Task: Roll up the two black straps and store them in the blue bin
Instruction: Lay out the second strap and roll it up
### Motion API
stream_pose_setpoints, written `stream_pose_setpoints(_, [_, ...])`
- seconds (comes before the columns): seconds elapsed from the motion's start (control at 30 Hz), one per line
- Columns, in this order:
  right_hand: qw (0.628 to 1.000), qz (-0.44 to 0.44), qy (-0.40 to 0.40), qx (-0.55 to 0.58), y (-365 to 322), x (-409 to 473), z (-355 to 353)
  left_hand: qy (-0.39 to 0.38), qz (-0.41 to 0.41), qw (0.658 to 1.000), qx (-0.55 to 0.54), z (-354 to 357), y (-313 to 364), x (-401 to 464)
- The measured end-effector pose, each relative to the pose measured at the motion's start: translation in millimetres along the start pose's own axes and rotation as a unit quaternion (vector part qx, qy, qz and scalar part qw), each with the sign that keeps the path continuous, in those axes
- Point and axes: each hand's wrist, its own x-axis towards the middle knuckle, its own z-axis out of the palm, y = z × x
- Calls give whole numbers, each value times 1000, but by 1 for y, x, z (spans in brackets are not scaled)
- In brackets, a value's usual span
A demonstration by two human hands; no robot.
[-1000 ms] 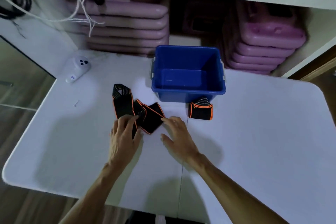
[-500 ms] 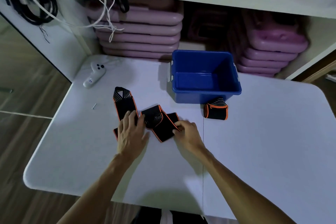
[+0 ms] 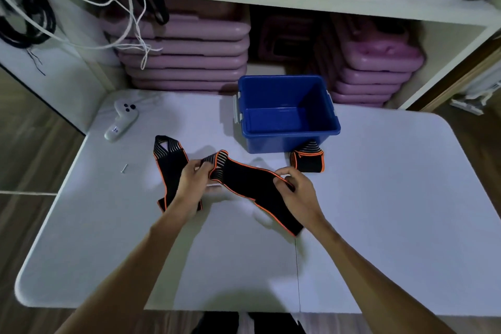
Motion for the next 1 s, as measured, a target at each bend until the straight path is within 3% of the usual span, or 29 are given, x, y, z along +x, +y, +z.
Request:
stream_pose_setpoints(0.07, [998,13,-5,-54,0,5,-4,-16,-47,998,39,-4,-1,9])
stream_pose_setpoints(0.13, [992,30,-37,-117,5,9,-5,-17,-33,990,139,-6,-6,17])
stream_pose_setpoints(0.27, [945,4,-71,-321,28,-4,-3,24,78,919,385,0,-12,17])
stream_pose_setpoints(0.33, [937,-24,-58,-343,39,-17,-3,33,136,885,444,5,-13,15])
stream_pose_setpoints(0.47, [915,-68,-80,-389,65,-36,-8,42,163,844,510,6,-9,27])
stream_pose_setpoints(0.73, [878,-135,-92,-450,102,-41,-42,106,168,851,486,-19,5,62])
stream_pose_setpoints(0.93, [890,-161,-102,-413,91,-44,-32,30,187,875,445,-26,-6,58])
stream_pose_setpoints(1.0, [900,-164,-88,-394,77,-41,-19,85,161,886,426,-32,-12,48])
